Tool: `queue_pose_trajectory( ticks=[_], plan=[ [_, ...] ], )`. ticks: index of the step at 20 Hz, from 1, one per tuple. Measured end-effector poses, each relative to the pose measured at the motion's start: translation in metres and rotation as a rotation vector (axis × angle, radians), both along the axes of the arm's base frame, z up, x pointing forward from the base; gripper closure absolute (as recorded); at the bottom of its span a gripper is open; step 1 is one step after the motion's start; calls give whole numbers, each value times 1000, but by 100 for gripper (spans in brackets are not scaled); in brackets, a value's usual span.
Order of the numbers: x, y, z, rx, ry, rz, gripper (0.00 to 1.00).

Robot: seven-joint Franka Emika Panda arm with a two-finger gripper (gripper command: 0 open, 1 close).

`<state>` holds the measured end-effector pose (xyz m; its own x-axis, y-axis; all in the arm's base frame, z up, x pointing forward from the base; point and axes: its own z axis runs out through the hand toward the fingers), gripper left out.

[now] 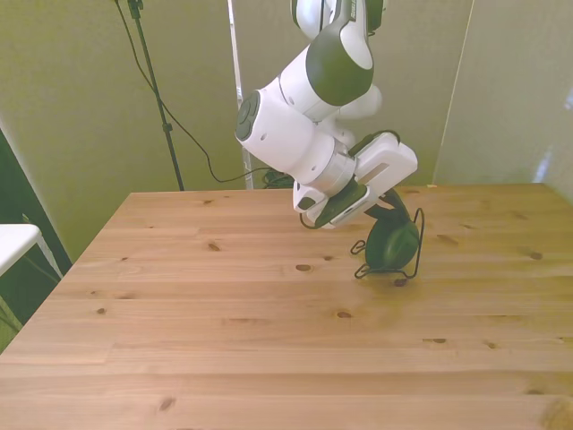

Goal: Load the bowl

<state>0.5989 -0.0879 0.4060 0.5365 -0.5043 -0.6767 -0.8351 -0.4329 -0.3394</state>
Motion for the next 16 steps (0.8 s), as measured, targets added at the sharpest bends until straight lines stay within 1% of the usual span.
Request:
queue_pose_trajectory(
  ticks=[4,7,9,11,14,16],
  plan=[
    [-5,3,17,-19,-15,6,0],
    [-12,5,32,-54,-16,-1,0],
    [-25,0,52,-120,-24,-26,0],
    [-47,-9,84,-204,-46,-59,0],
    [-88,-13,140,-335,-94,-105,0],
    [-119,-8,161,-434,-117,-121,0]
  ],
)
